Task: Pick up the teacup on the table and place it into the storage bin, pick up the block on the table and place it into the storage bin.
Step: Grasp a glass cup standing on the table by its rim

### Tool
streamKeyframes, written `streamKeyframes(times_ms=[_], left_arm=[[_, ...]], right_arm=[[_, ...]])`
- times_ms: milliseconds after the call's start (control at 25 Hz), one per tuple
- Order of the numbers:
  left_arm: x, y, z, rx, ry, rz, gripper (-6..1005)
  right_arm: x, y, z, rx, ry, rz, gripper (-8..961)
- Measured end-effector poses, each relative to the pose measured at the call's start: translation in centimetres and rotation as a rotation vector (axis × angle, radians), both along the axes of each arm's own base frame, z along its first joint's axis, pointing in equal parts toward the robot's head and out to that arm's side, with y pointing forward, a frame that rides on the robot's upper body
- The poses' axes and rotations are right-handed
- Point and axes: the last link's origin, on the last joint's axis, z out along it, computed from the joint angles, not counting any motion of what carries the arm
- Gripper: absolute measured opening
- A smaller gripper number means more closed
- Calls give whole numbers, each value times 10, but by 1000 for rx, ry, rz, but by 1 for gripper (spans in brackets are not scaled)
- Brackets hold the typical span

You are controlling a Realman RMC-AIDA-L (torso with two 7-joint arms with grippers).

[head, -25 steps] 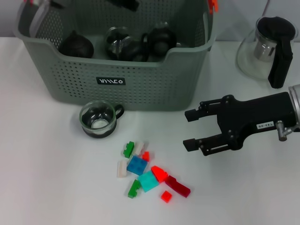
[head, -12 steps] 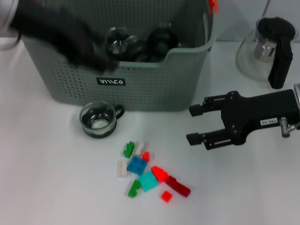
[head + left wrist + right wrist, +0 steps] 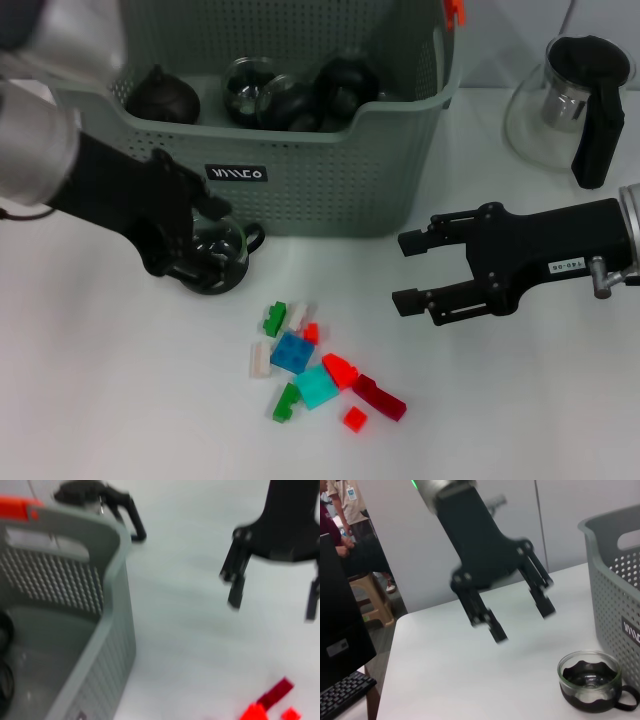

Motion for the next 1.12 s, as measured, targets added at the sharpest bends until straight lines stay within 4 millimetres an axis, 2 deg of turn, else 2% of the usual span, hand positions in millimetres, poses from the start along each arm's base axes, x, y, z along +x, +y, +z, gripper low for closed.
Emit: streamKeyframes(times_ms=[240, 480, 680, 1120], left_arm=[[-18, 22, -30, -40, 126, 71, 683], [-31, 40, -44, -37, 235, 94, 816], [-36, 46, -55, -23, 285, 48, 870], [-45, 51, -75, -5, 317, 24, 854]], right_arm=[[0, 0, -2, -6, -1, -4, 803], [0, 0, -3, -6, 2, -8, 803], [2, -1, -4, -6, 5, -21, 803], [4, -3, -7, -7, 10, -33, 802]])
